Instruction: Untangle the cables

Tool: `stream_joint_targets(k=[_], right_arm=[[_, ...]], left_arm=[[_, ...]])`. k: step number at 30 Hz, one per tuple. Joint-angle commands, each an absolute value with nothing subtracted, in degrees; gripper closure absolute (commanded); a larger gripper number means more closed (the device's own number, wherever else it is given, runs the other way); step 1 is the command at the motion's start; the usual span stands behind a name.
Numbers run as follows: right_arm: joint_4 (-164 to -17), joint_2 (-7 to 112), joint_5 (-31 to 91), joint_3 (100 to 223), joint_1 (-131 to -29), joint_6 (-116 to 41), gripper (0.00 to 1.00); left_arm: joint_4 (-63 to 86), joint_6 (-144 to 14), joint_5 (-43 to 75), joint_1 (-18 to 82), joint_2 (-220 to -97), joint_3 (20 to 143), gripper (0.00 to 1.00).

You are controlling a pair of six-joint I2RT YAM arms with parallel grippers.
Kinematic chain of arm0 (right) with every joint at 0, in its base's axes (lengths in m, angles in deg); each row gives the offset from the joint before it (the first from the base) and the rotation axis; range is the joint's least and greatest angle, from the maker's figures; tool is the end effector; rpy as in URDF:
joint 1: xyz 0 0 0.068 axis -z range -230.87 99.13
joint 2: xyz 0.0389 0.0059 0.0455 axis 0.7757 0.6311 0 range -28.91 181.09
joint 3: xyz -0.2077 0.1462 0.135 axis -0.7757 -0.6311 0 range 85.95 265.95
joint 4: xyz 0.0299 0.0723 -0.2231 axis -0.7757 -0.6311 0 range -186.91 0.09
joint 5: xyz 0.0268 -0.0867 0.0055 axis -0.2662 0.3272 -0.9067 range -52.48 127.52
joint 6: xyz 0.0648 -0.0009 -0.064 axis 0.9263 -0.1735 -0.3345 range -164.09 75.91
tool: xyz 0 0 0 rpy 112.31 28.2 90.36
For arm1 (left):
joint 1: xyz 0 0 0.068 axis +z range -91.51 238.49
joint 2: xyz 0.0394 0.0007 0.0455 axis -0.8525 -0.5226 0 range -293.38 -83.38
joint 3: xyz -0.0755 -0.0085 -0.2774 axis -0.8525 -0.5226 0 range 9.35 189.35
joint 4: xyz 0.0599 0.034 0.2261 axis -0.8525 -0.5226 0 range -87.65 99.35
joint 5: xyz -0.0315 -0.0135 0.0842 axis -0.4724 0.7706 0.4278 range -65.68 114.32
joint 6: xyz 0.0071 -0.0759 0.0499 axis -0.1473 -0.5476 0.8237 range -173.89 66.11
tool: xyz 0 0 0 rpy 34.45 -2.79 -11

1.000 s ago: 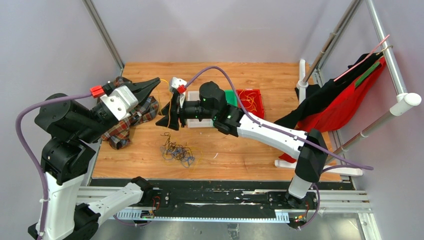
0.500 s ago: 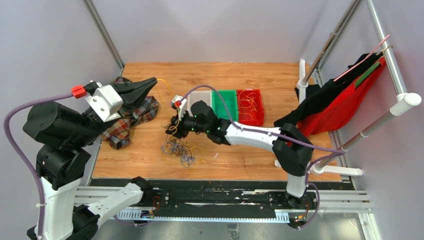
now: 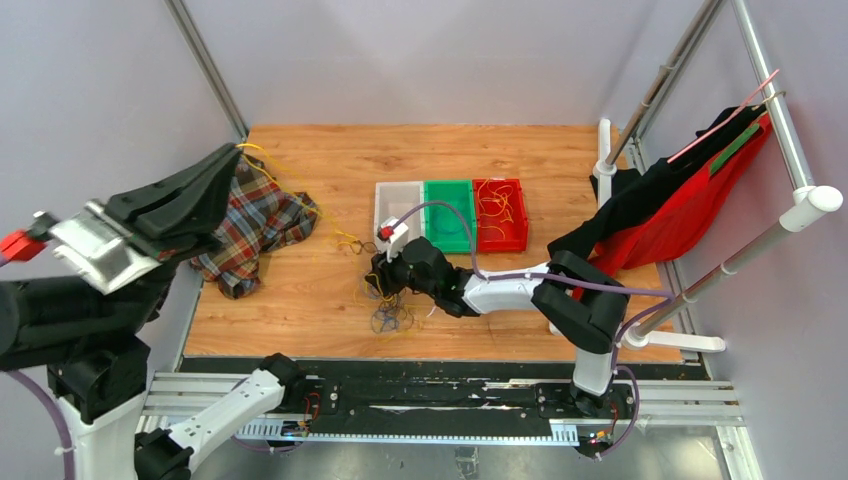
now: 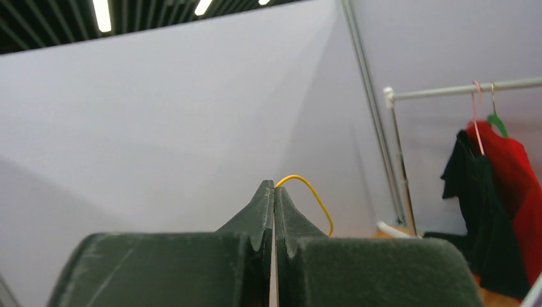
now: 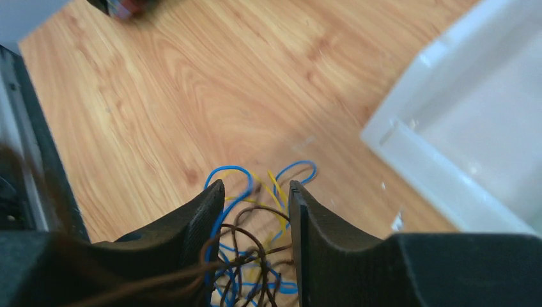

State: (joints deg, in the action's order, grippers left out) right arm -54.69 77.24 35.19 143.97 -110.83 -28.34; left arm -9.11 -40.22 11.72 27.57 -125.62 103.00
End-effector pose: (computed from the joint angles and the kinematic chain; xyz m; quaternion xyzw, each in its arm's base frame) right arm 0.2172 0.3821 0.2247 -0.3060 0.7197 0.3949 0.4822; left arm 0.0177 -0.0313 0.5926 0.2693 0.4026 -0.1827 0.8555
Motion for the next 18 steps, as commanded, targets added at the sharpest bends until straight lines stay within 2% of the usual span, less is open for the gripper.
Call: stream_joint_targets(k=[1,11,16,18], right_arm=[[-50.10,74.50,40.39,139.86,-111.86,-28.65,0.58],[-48.28,73.15,42.55,136.93,-111.87,-27.86,0.58],[-46.60,73.36,44.54,134.55,-111.80,-27.18,0.77],[-45.92,73.76,44.46,133.85,-111.78,-26.78,0.80]], left_arm=[[1.62,-40.57,17.44,27.82,-123.40,104.25,1.00],[2.93,-36.04,18.77,27.82,-127.37,112.49,0.99],[5.04,-32.14,20.91,27.77,-130.29,117.21,0.99],[6.66,-30.30,21.98,27.82,-131.22,118.67,0.99]])
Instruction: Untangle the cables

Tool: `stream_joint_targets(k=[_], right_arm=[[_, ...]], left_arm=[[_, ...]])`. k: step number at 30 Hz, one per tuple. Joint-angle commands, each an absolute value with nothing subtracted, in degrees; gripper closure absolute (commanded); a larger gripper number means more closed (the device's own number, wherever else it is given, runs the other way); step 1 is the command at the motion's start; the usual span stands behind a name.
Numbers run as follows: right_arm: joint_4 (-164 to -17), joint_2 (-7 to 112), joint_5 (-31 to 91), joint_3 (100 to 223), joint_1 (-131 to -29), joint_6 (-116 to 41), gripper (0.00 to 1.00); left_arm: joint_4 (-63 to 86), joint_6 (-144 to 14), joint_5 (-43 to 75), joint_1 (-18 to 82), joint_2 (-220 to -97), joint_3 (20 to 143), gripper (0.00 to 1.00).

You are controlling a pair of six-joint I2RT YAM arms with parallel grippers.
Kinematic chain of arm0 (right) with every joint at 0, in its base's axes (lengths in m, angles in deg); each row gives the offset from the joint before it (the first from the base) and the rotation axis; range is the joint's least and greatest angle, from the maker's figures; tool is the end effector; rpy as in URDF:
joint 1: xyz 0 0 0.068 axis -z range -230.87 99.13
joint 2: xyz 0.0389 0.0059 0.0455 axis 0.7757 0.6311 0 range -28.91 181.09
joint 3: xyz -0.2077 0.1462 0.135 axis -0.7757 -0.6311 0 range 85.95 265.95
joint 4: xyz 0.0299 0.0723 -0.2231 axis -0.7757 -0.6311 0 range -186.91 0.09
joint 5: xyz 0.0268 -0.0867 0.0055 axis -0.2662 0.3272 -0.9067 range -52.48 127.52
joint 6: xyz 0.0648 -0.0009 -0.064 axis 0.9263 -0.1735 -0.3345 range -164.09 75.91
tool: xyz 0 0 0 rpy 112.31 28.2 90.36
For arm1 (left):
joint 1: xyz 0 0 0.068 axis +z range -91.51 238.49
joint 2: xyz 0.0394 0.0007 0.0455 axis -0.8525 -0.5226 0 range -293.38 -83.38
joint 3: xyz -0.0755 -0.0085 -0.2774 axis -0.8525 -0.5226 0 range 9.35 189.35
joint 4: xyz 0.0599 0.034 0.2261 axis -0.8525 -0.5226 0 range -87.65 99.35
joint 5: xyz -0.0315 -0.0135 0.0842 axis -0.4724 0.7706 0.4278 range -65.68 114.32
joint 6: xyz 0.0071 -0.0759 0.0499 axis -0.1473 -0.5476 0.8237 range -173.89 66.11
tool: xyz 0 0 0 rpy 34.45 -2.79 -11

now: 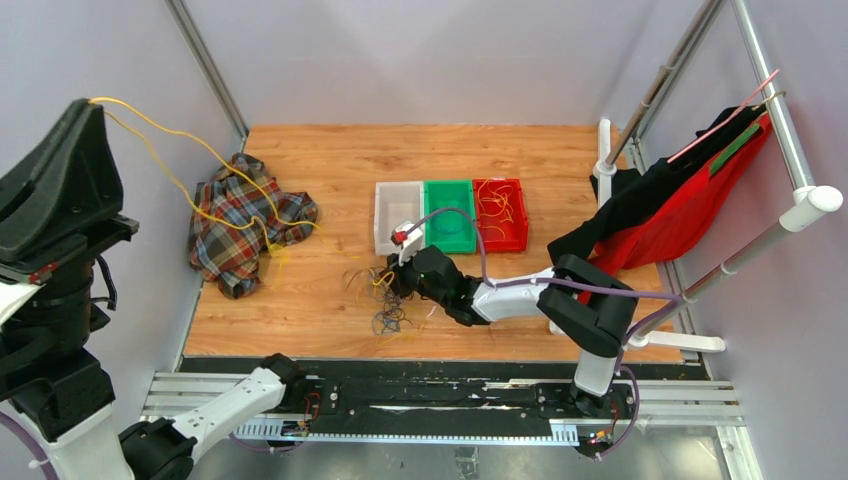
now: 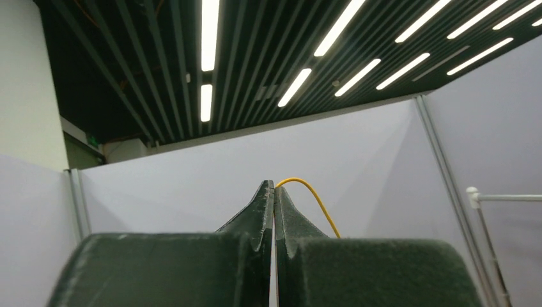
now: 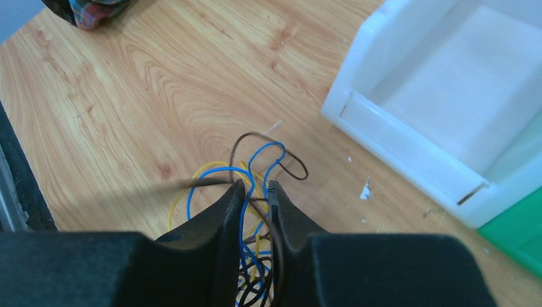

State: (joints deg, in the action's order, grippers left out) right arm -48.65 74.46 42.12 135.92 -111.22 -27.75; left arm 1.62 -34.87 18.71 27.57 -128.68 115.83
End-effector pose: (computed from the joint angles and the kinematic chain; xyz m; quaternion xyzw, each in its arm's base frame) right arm 0.2108 0.3571 0.2133 -0.2678 0.7301 0.3650 0.5119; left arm -0.0310 0.0094 0.6566 0.1744 0.2644 -0.1135 0.9417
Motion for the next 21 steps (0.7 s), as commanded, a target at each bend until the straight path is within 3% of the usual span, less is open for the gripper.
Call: stream_joint_targets(k=[1,5,8,11,21], right_arm=[[-45.76,73.93,44.46,133.68,-111.78,-26.51,0.83],[-44.17,74.09,44.50,132.91,-111.77,-25.25,0.89],[-47.79,72.37,44.30,135.04,-111.82,-25.85,0.67],[-50.13,69.89,46.03,135.89,-111.78,-27.43,0.56],[-49.69,67.97,47.10,132.59,-111.77,-28.50,0.53]], left_arm=[[7.77,-29.07,22.66,27.82,-131.60,119.14,0.99],[8.01,-25.95,24.06,27.82,-134.15,123.25,0.99],[5.05,-25.05,21.64,27.82,-135.41,124.64,0.99],[7.51,-24.93,23.21,27.82,-136.11,124.00,0.99],[22.44,-11.51,41.12,27.82,-145.31,131.94,0.99]])
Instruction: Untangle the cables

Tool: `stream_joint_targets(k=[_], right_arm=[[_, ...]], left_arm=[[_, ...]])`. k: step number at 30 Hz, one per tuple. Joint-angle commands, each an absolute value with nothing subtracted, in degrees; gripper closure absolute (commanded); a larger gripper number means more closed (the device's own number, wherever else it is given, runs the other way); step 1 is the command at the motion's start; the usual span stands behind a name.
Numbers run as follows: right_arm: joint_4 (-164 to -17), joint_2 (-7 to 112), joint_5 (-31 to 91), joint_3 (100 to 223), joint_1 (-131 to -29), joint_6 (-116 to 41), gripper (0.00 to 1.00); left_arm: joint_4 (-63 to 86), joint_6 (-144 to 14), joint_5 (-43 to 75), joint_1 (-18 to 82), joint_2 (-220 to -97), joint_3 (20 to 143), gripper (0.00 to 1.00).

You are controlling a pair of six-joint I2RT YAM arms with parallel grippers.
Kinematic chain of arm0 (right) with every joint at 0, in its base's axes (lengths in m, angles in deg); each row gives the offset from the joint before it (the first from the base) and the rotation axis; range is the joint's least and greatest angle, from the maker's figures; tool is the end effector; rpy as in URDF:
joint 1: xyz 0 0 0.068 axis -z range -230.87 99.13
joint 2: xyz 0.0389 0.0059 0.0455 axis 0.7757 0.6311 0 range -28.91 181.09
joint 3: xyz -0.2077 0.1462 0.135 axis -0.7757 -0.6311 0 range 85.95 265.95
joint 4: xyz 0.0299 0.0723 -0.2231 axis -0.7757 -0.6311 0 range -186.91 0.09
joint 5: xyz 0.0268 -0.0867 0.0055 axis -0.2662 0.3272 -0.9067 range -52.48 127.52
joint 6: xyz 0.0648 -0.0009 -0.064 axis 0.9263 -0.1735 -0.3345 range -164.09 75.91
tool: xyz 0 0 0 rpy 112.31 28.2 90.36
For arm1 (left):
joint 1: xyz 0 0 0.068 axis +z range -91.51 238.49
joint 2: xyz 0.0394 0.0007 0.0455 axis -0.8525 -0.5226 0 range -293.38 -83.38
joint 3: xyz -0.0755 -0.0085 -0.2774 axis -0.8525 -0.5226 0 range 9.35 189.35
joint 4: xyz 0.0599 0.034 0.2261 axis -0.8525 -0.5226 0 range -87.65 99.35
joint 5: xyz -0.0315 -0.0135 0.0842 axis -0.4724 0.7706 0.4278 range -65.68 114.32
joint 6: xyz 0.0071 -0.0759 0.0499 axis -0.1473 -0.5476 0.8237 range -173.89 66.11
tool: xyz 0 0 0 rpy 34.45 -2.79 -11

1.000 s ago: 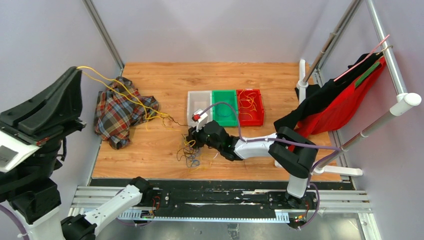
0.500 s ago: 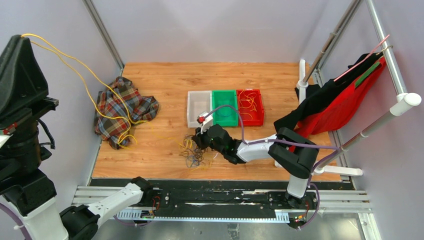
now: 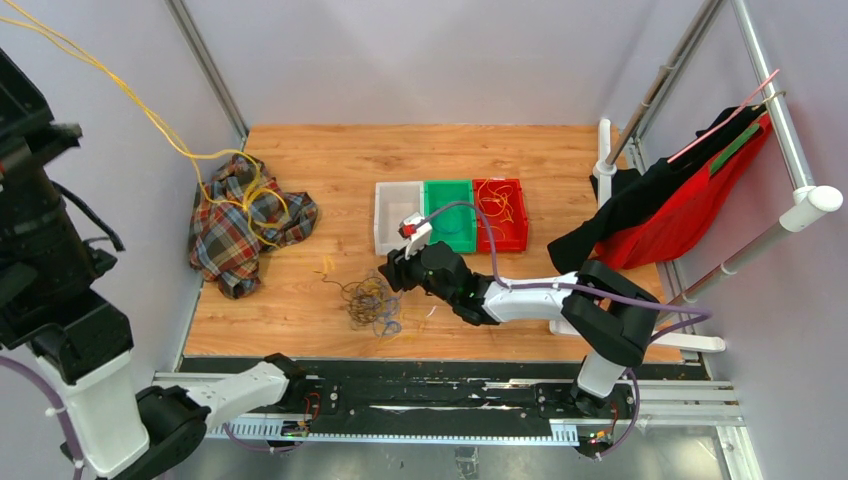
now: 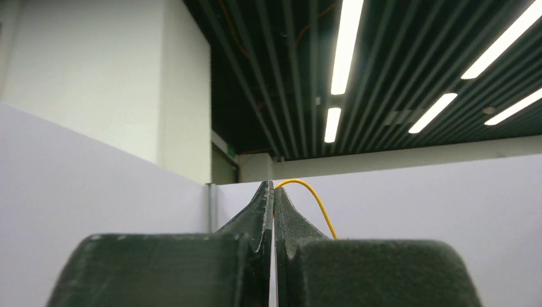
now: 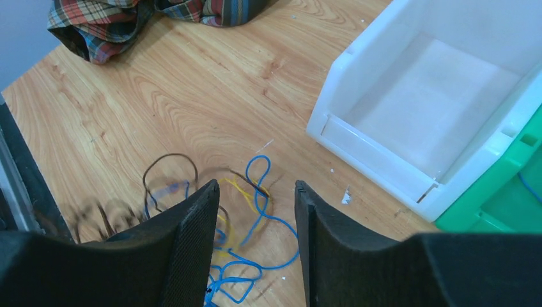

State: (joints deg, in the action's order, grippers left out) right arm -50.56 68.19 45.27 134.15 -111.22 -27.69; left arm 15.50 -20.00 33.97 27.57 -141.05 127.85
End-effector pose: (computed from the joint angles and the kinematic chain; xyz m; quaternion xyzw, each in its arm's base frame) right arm 0.2054 0.3385 0.2401 -0.2446 0.7227 0.3595 0.5372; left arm -0.0058 0.0195 0.7112 0.0370 0.2121 0.0422 0.9756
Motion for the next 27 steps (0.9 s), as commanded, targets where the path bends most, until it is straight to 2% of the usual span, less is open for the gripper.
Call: stream_joint_targets(k=[1,6,12,14,15,19,27], right_arm=[[-48.72,68.02,47.49,131.67,-111.77,-27.97,0.54],[-45.02,67.82,48.93,127.56,-112.07,-26.78,0.58],[-46.86,62.57,51.75,131.38,-116.11,-35.92,0.45],[-47.58,62.19,50.83,134.69,-118.12,-38.95,0.32],[-47.97,62.63,50.26,136.82,-119.17,-40.23,0.31],[-49.95,66.73,50.42,146.15,-123.55,-45.04,0.29],[-48.58,73.57,43.08,153.50,-124.26,-45.16,0.28]], left_arm=[[20.96,-9.26,40.11,27.82,-146.58,133.61,0.99],[12.39,-7.89,36.10,27.82,-150.20,138.60,1.00],[12.00,-8.11,34.63,27.82,-148.08,131.47,0.99],[11.49,-8.14,34.13,27.82,-147.92,131.01,0.99],[10.95,-7.93,33.61,27.82,-147.94,130.99,1.00],[9.25,-7.01,32.69,27.82,-148.15,131.33,0.99],[6.86,-7.23,33.67,27.82,-148.73,133.08,0.99]])
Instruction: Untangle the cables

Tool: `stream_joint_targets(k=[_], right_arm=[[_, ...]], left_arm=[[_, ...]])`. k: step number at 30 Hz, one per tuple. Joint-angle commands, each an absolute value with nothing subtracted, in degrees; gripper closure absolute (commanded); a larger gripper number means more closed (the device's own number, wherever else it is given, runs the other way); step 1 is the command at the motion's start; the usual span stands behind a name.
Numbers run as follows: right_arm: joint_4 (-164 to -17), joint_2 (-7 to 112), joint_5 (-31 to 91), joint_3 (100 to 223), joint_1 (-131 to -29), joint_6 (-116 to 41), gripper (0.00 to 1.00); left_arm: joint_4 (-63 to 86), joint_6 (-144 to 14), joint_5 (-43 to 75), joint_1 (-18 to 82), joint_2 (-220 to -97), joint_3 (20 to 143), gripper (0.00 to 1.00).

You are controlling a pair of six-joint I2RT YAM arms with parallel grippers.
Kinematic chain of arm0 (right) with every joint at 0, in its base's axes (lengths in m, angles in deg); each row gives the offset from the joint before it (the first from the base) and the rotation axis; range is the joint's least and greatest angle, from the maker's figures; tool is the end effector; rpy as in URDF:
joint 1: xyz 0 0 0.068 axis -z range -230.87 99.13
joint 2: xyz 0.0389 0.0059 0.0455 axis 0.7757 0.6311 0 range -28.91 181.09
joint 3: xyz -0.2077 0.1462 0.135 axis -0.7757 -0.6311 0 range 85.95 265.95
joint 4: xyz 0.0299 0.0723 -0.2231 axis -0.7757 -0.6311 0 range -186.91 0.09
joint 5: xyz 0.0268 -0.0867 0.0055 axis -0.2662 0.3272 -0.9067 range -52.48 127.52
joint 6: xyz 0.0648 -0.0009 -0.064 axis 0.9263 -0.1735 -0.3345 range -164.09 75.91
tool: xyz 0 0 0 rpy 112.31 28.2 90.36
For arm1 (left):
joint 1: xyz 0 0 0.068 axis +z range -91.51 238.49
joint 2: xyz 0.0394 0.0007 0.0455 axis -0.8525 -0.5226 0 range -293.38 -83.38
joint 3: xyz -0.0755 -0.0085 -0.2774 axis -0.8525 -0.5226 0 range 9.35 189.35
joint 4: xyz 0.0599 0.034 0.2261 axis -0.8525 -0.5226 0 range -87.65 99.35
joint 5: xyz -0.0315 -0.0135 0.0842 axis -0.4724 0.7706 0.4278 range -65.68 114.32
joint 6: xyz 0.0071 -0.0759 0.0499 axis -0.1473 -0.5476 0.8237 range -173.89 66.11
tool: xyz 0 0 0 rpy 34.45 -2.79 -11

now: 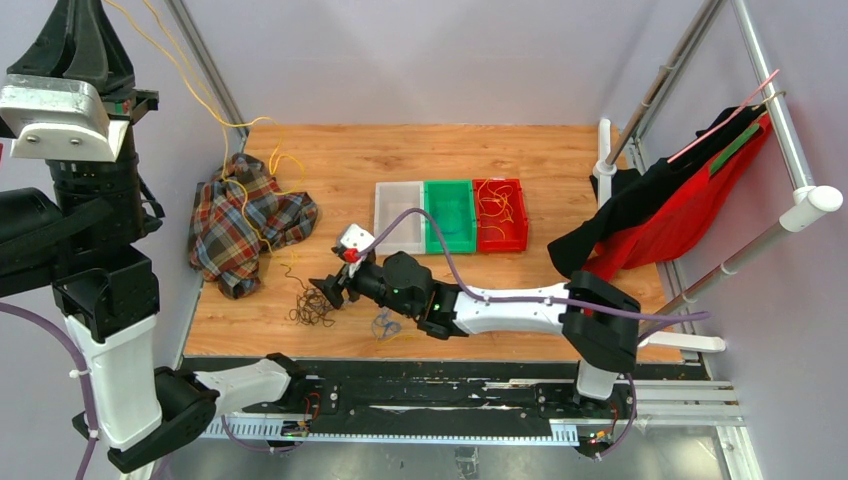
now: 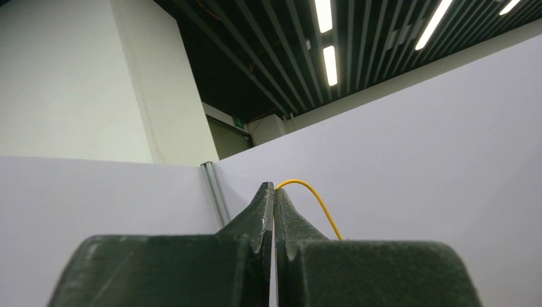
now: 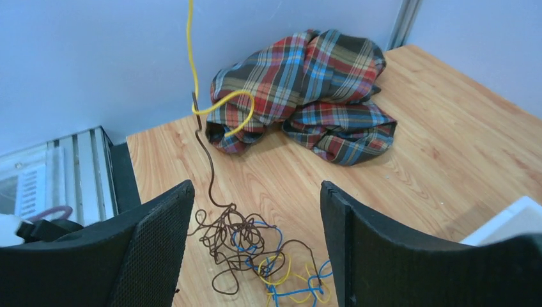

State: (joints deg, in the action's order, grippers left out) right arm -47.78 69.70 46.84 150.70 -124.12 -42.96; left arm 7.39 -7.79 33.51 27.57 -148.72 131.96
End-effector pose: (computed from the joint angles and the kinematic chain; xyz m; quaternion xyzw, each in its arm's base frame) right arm 0.1364 0.4072 0.3402 -0.3341 0.5633 0.4133 0.6327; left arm 0.0573 -0.0190 0.7102 0.1253 0.2802 0.1494 0.9399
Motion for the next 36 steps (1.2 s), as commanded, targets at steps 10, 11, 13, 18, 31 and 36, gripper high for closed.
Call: stream_joint_targets(k=[10,11,13,18,31,36], right_arm=[[-53.43,83.14,37.37,163.08,-124.26,-44.74,0.35],[-54.57,84.14,37.81,164.25,-124.19,-44.63,0.37],[-58.06,86.94,39.69,167.26,-124.17,-44.36,0.49],[-58.80,87.54,45.61,164.06,-123.55,-43.42,0.99],[-46.92,79.29,59.47,139.66,-120.23,-40.32,0.99],[-45.53,78.99,61.07,136.31,-120.12,-40.22,0.99]], left_arm=[[6.07,-7.26,33.37,27.82,-148.48,131.71,0.99],[5.84,-7.15,33.46,27.82,-148.43,131.70,0.99],[5.49,-7.39,33.52,27.82,-148.42,131.65,1.00],[2.60,-8.03,32.37,27.82,-148.94,132.94,0.99],[4.81,-7.39,33.41,27.82,-149.91,134.64,1.00],[10.04,-7.54,35.90,27.82,-150.89,136.04,1.00]])
